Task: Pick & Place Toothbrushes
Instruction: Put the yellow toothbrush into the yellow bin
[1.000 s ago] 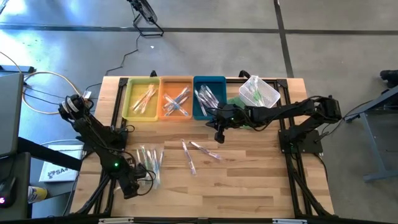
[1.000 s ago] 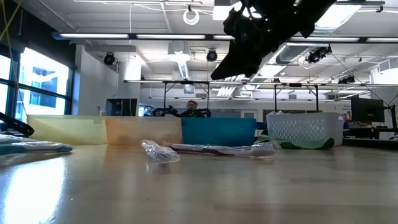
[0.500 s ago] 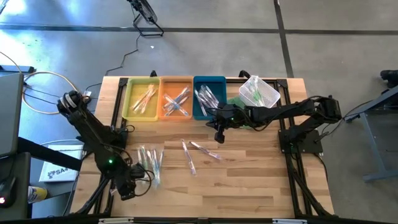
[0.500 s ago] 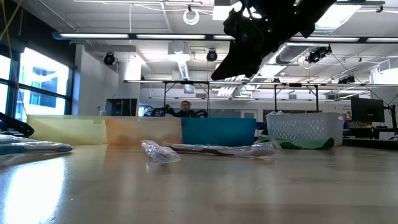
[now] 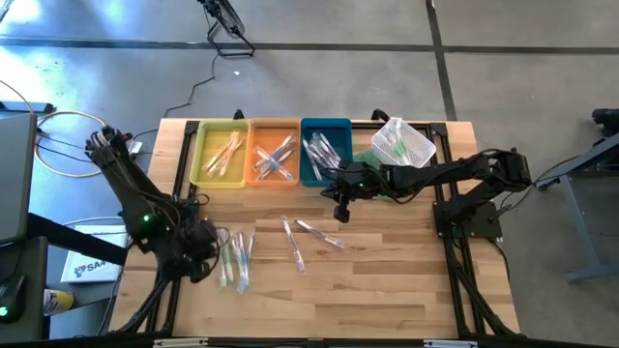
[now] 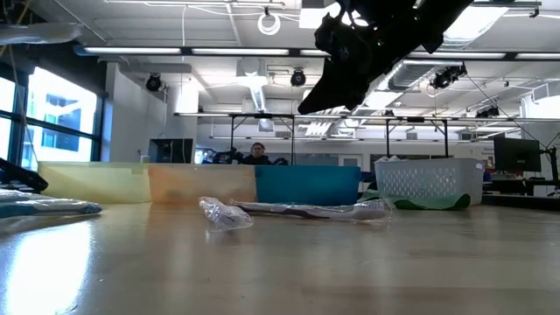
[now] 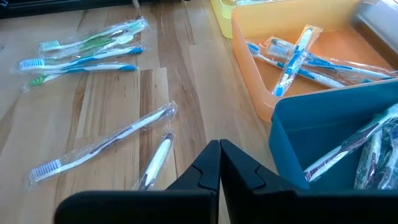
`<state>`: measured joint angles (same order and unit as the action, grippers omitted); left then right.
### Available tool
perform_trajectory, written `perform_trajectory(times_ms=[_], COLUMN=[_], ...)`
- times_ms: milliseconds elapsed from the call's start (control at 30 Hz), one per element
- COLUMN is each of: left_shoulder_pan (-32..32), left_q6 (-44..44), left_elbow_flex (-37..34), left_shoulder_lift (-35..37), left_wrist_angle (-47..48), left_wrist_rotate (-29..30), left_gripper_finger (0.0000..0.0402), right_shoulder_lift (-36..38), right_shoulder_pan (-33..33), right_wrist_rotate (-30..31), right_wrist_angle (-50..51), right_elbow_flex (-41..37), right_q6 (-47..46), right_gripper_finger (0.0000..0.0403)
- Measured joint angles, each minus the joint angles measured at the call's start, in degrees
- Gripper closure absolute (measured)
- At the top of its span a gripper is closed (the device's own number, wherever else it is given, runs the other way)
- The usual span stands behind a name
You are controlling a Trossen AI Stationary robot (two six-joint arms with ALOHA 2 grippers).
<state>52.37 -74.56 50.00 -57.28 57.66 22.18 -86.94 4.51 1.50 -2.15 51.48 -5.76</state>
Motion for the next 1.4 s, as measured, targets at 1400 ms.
perform_trajectory(times_ms=[1400], left_shoulder_pan=[-80.78], left_q6=[71.84], left_elbow_flex=[0.00], left_shoulder_lift=[6.81], left_wrist_angle=[-0.74], left_wrist_rotate=[-1.76], left_gripper_finger=[0.0380], right_shoulder_lift=[0.00], right_shoulder_pan=[-0.02], right_wrist_rotate=[-0.18], right_wrist_angle=[0.14], right_elbow_flex=[0.00], right_q6=[-0.66], right_gripper_finger=[0.0401])
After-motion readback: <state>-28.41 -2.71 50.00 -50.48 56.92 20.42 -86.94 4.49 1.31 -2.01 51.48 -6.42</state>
